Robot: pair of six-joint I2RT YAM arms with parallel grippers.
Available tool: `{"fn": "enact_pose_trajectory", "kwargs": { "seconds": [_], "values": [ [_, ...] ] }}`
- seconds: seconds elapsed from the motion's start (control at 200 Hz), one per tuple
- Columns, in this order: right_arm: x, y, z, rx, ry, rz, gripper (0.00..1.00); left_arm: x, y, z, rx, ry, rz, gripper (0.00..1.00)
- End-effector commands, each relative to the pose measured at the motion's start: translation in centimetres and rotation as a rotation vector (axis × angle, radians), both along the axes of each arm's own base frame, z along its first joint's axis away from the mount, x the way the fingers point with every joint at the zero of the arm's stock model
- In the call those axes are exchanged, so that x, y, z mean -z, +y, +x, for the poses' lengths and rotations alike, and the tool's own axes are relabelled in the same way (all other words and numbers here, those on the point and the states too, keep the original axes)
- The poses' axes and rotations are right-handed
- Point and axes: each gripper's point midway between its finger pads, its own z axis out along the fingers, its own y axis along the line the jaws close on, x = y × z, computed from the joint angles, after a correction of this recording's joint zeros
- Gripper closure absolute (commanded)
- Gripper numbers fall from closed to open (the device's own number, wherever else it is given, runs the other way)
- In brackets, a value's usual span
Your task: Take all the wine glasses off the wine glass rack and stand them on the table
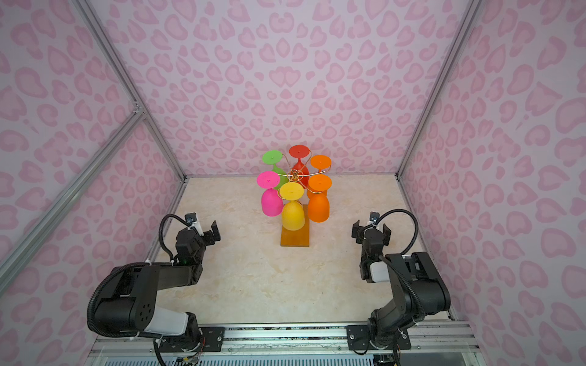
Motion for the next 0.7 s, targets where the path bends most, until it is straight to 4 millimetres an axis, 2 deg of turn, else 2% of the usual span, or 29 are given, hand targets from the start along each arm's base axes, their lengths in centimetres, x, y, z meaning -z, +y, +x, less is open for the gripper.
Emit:
{"fn": "enact_pose_trajectory", "kwargs": {
  "seconds": [0.0,0.695],
  "values": [
    [-0.71,-0.02,0.16,0.002,-0.033,-0.006,0.01,-0.9,-0.03,0.25,0.001,-0.041,-0.003,0.02],
    [-0.7,-0.05,0.19,0.002,-0.031,-0.007,0.01,-0.85,-0.04,0.35,0.005,-0.038,-0.008,0.02]
  ]
}}
